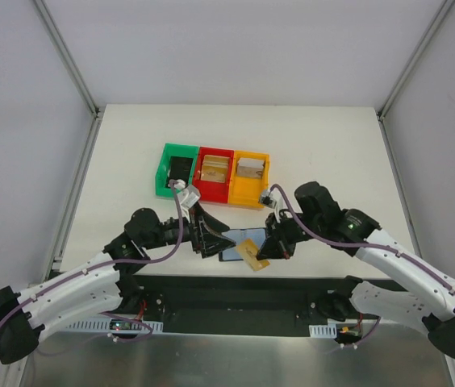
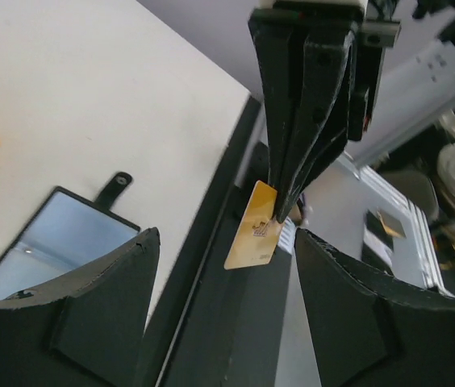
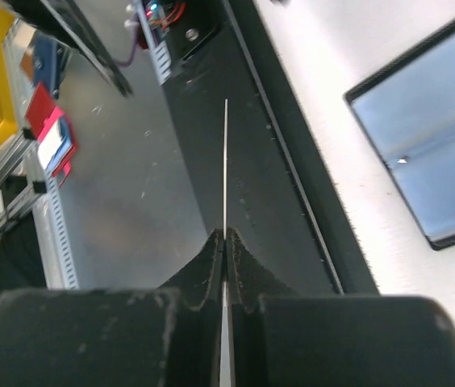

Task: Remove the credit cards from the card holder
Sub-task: Place the credit card in the storage box.

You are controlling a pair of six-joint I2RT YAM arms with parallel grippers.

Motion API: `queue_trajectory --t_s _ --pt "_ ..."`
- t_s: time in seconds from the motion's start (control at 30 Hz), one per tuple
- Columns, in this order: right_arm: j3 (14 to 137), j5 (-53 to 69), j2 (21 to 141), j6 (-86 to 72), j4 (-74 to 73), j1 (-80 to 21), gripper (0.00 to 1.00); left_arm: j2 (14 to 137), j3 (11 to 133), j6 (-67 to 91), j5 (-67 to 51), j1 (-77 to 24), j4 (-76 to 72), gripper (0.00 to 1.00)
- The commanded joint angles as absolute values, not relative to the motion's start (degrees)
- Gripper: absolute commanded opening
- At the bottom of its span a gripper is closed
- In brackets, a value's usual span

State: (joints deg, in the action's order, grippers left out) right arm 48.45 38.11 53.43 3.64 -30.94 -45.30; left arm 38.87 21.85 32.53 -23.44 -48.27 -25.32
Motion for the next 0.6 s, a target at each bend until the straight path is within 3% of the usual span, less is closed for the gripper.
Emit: queue_trajectory --t_s 0.0,0.23,0.57 --pt "52.2 43.3 54.9 5.4 -33.4 -48.3 0.00 43.9 25.4 30.6 -40.8 -47.8 -28.5 0.67" --pt "54.1 41.9 56.8 5.3 -33.8 -51.2 0.01 46.7 25.9 30.5 -46.2 -47.8 -29.4 0.61" --pt "54.8 41.0 58.5 5.2 -32.8 -51.9 0.00 49.1 25.8 31.1 -52.0 -47.8 -31.8 0.33"
